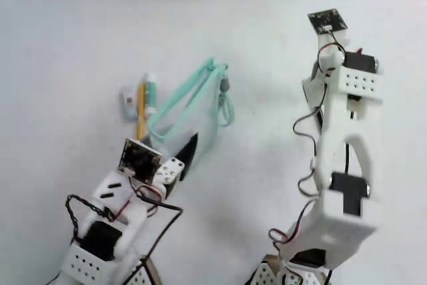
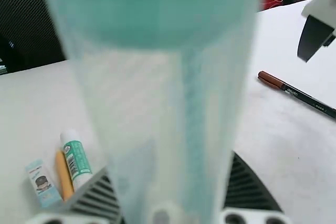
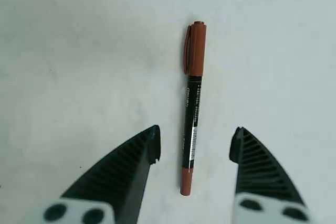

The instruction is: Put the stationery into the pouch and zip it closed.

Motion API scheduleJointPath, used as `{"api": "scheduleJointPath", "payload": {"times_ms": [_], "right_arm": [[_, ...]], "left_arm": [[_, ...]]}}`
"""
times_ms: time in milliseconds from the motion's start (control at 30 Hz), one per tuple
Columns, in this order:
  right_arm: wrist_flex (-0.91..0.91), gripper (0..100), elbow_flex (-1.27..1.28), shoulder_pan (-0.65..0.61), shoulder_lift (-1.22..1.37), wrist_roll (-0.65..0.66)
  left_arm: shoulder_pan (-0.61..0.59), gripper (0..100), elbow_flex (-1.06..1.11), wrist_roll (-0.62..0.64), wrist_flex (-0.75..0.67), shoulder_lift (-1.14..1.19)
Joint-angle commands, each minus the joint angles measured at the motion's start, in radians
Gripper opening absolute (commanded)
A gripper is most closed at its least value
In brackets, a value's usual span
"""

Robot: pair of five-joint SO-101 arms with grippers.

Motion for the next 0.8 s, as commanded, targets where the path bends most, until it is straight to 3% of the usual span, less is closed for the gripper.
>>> {"api": "scheduleJointPath", "payload": {"times_ms": [0, 433, 500, 600, 767], "right_arm": [[0.027, 20.8, -0.135, 0.016, 0.137, 0.011], [0.028, 20.5, -0.451, 0.036, 0.524, 0.012], [0.028, 16.2, -0.485, 0.035, 0.564, 0.012], [0.028, 0.9, -0.523, 0.036, 0.608, 0.012], [0.073, 1.9, -0.542, 0.038, 0.613, 0.012]], "left_arm": [[-0.033, 17, -0.012, 0.021, -0.026, -0.010], [-0.028, 17, -0.008, 0.023, -0.028, -0.010], [-0.030, 17, -0.008, 0.025, -0.028, -0.010], [-0.031, 17, -0.008, 0.025, -0.026, -0.010], [-0.031, 17, -0.008, 0.026, -0.023, -0.010]]}}
